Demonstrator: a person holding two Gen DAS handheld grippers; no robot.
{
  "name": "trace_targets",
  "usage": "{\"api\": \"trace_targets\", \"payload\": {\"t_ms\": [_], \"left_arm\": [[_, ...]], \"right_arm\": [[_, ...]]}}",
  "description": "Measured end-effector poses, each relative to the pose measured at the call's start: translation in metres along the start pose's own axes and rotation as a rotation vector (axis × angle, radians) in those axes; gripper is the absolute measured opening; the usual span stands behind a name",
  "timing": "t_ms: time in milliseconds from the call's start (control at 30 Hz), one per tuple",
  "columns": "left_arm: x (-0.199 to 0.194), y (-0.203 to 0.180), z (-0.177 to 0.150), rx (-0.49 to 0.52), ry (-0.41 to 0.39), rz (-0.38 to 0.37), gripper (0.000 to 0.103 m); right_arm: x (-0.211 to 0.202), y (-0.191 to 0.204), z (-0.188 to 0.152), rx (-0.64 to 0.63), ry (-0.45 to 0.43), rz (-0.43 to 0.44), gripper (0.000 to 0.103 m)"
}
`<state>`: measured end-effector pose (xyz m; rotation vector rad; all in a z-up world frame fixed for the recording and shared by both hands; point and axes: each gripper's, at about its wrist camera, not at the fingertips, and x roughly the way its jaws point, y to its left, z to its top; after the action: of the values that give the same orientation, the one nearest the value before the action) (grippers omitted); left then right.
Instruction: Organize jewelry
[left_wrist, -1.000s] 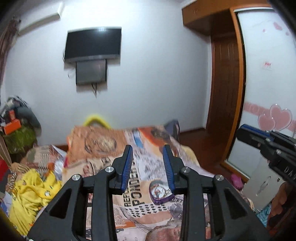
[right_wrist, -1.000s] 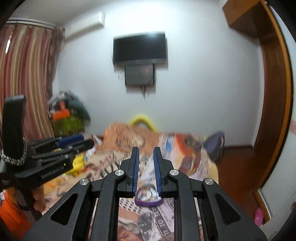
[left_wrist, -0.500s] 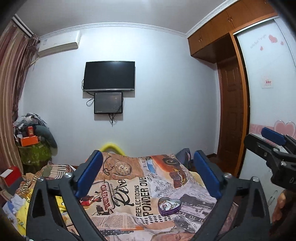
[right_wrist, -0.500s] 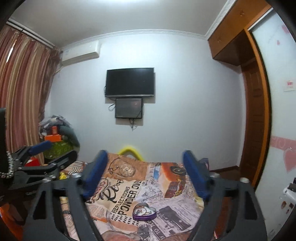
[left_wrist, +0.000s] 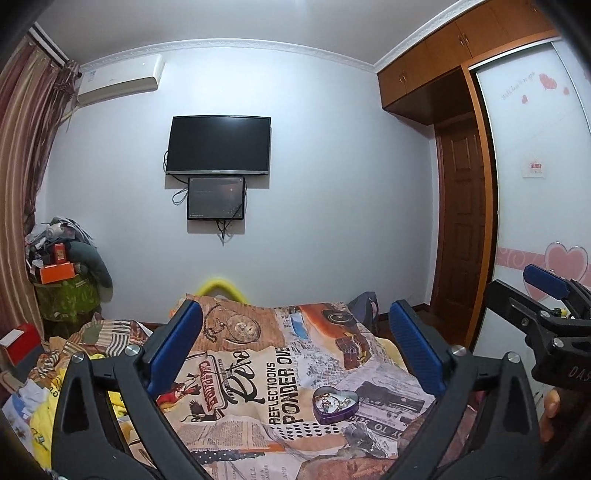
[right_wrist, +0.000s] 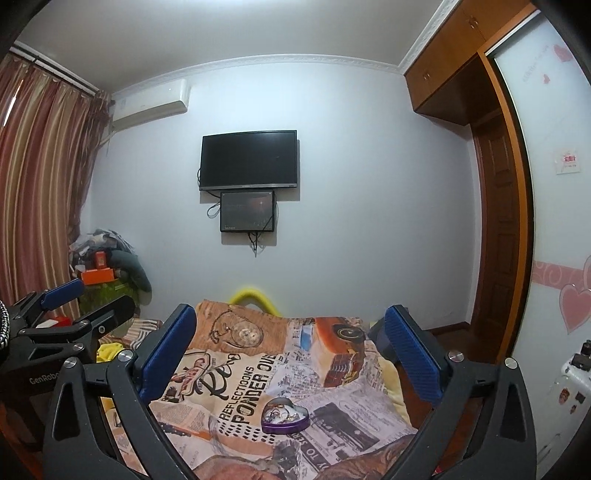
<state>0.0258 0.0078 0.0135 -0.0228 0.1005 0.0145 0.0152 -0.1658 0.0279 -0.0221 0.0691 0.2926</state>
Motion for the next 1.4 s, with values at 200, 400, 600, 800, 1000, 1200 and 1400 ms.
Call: {"api": "trace_targets", "payload": {"t_ms": [200,400,600,800,1000,1200,1400], "left_arm": [[0.004,-0.001,-0.002,-0.002,0.016,-0.003,0.101],[0.011,-0.002,-0.005,-0.012,0.033,0.008,0.102],[0.012,-0.001,-0.006,-0.012,0.043,0.013,0.102],[0.015,-0.003,-0.007,-0.012,0.053,0.009,0.103],[0.018,-0.005,-0.006,-0.006,0.061,0.006,0.103],[0.019,-0.006,-0.005,-0.004,0.067,-0.002,0.103],[0.019,-0.007,-0.005,0.000,0.068,-0.009,0.103]], "right_arm": [[-0.001,-0.002,-0.003,-0.003,0.013,0.003,0.101],[0.000,-0.005,-0.005,0.003,0.030,0.007,0.101],[0.001,-0.007,-0.005,0.009,0.048,0.008,0.101],[0.002,-0.009,-0.006,0.013,0.057,0.010,0.101],[0.004,-0.010,-0.005,0.017,0.064,0.010,0.101],[0.003,-0.012,-0.005,0.024,0.068,0.010,0.101],[0.003,-0.013,-0.005,0.024,0.069,0.011,0.101]]}}
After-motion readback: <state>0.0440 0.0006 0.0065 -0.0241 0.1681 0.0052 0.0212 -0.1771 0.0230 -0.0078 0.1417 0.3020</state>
